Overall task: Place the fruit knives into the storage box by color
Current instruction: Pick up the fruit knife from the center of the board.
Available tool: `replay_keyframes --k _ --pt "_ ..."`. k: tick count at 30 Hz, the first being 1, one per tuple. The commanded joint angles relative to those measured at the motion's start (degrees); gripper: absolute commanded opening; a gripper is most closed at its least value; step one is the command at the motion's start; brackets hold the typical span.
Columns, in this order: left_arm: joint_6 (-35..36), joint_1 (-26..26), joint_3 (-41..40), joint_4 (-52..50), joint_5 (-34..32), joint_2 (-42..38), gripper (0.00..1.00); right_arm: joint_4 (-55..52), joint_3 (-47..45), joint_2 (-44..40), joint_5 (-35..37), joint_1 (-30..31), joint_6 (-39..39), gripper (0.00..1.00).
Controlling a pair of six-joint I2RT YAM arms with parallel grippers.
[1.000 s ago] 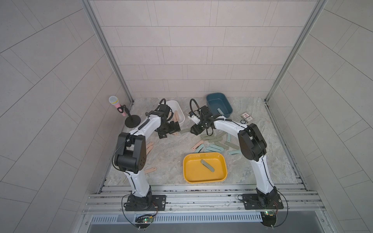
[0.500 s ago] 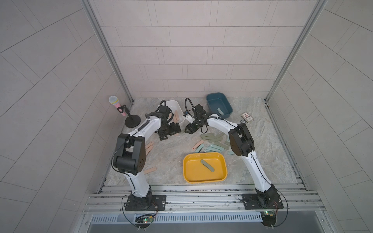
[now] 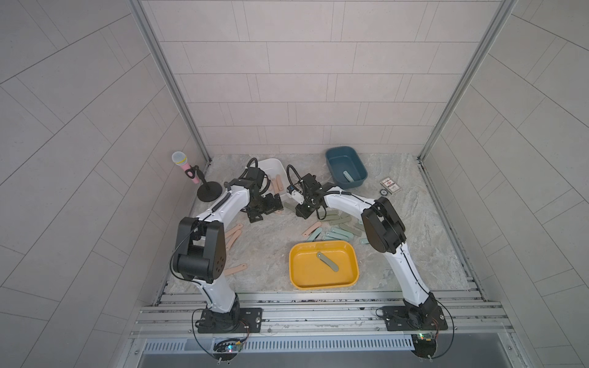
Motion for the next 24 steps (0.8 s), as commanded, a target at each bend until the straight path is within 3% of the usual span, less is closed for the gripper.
replay_keyframes --k 1,4,8,16,24 --pt "1.0 0.9 -1.1 -0.3 0.3 -2.0 1.0 -2.3 -1.6 0.3 7.1 1.3 1.9 0.34" --pt "1.0 1.1 -1.5 0.2 0.7 -1.9 1.0 -2.9 -0.5 1.4 7.8 2.5 1.6 0.43" --pt "0.7 1.0 -2.2 0.8 1.3 -1.9 1.0 -4.5 1.9 3.9 8.1 2.7 1.9 0.45" --pt "0.7 1.1 -2.2 0.7 1.4 -2.0 1.0 -6.6 3.4 5.1 7.9 2.3 3.9 0.29" --pt "0.6 1.1 -3.2 0.7 1.3 -2.8 1.0 -8.0 -0.8 -0.4 8.5 2.4 8.0 0.23"
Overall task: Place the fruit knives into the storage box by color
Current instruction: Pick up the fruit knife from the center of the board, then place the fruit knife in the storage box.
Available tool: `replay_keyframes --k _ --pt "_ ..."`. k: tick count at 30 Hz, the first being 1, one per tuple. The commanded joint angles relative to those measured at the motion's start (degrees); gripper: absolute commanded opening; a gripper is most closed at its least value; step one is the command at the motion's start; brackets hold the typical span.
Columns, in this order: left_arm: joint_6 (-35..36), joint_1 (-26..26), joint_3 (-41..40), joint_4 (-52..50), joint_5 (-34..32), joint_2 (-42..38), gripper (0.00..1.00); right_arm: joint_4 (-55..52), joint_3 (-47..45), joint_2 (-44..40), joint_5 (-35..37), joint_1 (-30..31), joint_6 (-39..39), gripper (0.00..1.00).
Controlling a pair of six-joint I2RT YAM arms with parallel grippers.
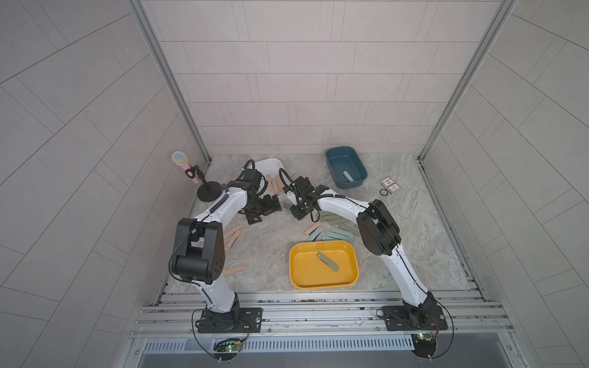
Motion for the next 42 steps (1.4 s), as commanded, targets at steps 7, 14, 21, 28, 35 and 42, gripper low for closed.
replay_keyframes --k 7,14,21,28,35,42 --pt "0.7 0.2 -0.9 -0.8 0.0 -2.7 1.0 -8.2 -6.8 -7.8 4.3 -0.3 5.0 0.2" --pt "1.3 0.2 -0.8 -1.8 -0.9 -2.5 1.0 -9.3 -9.0 -12.4 4.7 -1.3 6.6 0.18" --pt "1.1 0.2 0.5 -2.2 -0.8 -1.9 1.0 -9.9 -10.3 -15.3 4.6 -2.1 7.2 0.18" --pt "1.0 -0.5 -0.2 -2.7 -0.6 -3.2 1.0 -11.2 -13.5 -21.9 3.4 -1.5 9.3 0.18" --pt "0.5 -3.1 -3.2 -3.5 -0.4 -8.0 1.0 -13.2 -23.1 -34.1 5.5 2.3 12.8 0.18" --pt "0.5 -4.7 -8.1 -4.2 -0.3 -13.9 1.0 -15.2 -35.0 -47.5 5.8 9.1 17.7 0.18"
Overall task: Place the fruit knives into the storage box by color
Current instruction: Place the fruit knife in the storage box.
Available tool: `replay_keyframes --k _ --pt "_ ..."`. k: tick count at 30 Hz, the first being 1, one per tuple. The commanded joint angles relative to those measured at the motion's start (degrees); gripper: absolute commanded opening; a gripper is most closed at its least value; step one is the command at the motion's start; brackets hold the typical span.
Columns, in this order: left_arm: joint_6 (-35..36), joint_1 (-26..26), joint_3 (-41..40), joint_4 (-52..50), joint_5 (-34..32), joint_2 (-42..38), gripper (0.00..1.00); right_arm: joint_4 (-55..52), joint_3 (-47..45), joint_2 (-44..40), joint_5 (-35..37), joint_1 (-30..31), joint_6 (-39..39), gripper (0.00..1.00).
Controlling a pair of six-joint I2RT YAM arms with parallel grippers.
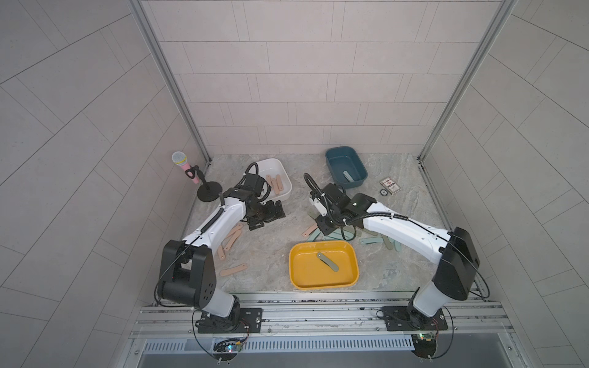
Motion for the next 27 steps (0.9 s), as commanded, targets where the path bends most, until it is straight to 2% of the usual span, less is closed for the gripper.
replay_keyframes --k 1,6,10,19,22,27 --pt "0.5 -0.5 -2.3 -2.0 -0.5 -2.3 1.0 -3.9 -3.6 -4.0 1.4 3.6 4.0 0.18" --pt "0.8 -2.8 -5.4 -1.8 -1.0 -3.2 1.0 -3.8 -9.7 -6.3 2.4 10.7 8.6 0.18" --pt "0.7 -2.9 -7.4 -0.8 -1.2 -3.7 1.0 -0.2 -14.6 -6.5 2.1 12.4 11.2 0.18" --pt "1.6 -2.9 -5.9 -1.0 -1.3 -2.5 1.0 6.5 -18.0 1.6 1.4 13.5 12.3 0.2" --pt "1.9 -2.9 -5.7 -0.8 -1.1 -2.0 1.0 6.9 -18.2 2.0 1.6 13.5 12.4 0.23" --pt "1.9 -3.0 -3.7 -0.9 -0.8 -1.1 1.0 6.1 -17.1 0.1 2.0 13.4 11.7 0.36"
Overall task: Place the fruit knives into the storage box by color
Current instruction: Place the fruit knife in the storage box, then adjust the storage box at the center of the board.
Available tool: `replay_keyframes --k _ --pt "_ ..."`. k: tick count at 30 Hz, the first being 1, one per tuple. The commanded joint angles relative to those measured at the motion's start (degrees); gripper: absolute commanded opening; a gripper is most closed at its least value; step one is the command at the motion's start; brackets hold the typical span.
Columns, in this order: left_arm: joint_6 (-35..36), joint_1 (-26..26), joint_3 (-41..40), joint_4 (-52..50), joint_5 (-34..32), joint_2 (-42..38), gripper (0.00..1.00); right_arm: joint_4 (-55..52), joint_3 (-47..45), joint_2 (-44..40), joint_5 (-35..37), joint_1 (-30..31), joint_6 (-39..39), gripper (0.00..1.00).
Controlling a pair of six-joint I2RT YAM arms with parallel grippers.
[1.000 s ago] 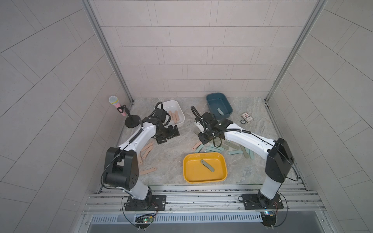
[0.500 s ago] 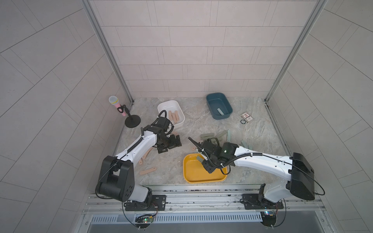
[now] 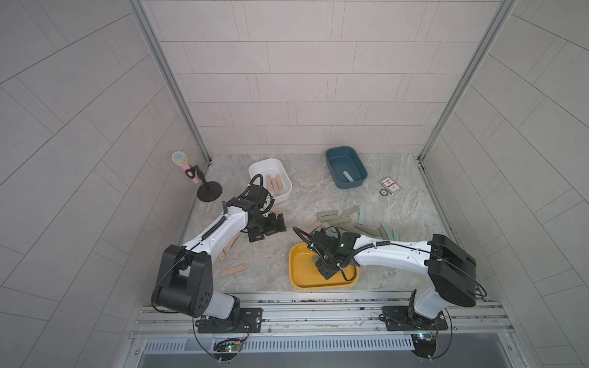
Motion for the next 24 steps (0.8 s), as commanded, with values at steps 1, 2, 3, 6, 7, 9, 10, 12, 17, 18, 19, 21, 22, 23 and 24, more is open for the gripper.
replay_keyframes --k 1,2,3,6,7,9,10,12,17,18,19,21,22,23,24 --pt "0.9 -0.2 2.9 -0.9 -0.1 0.5 1.0 -0.6 1.6 -2.7 1.1 0.2 0.1 0.38" --pt "0.9 -0.5 3.5 -1.0 -0.1 0.5 1.0 -1.0 1.9 -3.5 1.2 0.0 -0.1 0.39" --pt "1.1 -0.8 3.9 -1.1 -0.3 0.6 1.0 -1.4 2.3 -4.3 1.2 -0.3 -0.4 0.41" --pt "1.8 -1.3 5.1 -1.9 -0.5 1.2 1.0 -3.0 4.0 -6.7 1.2 -2.0 -1.8 0.44" --pt "2.0 -1.3 5.9 -2.4 -0.5 1.5 1.0 -3.8 4.8 -7.4 1.7 -2.6 -2.1 0.45" --pt "2.0 -1.8 7.4 -3.0 -0.6 1.7 1.0 -4.5 6.2 -9.3 3.2 -4.6 -2.2 0.46" --pt "1.7 -2.0 8.2 -2.9 -0.8 1.7 1.0 -4.6 6.7 -9.9 4.1 -5.5 -2.3 0.47" --pt "1.1 -2.9 10.1 -2.7 -1.1 2.7 1.0 -4.7 8.4 -10.5 5.4 -8.4 -3.6 0.48" --pt "0.3 -4.9 17.3 -2.4 -0.9 8.7 1.0 -4.4 13.9 -7.5 3.8 -19.8 -7.6 0.48" --pt "0.3 -5.2 19.2 -2.4 -0.8 10.2 1.0 -4.3 15.7 -6.0 3.7 -22.3 -8.5 0.48" --pt "0.4 -5.4 21.1 -2.4 -0.6 11.5 1.0 -4.3 17.5 -4.5 3.4 -24.3 -9.5 0.48" --pt "0.5 -5.8 25.2 -2.4 -0.1 14.5 1.0 -4.0 22.2 -0.6 2.6 -28.4 -11.6 0.48" --pt "0.6 -5.9 26.7 -2.4 0.1 15.7 1.0 -3.7 24.2 1.3 2.3 -29.7 -12.5 0.48" --pt "0.6 -6.0 28.2 -2.5 0.6 17.1 1.0 -3.6 26.7 3.8 1.7 -31.3 -13.7 0.49" --pt "0.8 -6.0 29.4 -2.5 1.1 18.4 1.0 -3.9 29.5 6.6 1.2 -32.6 -15.1 0.49"
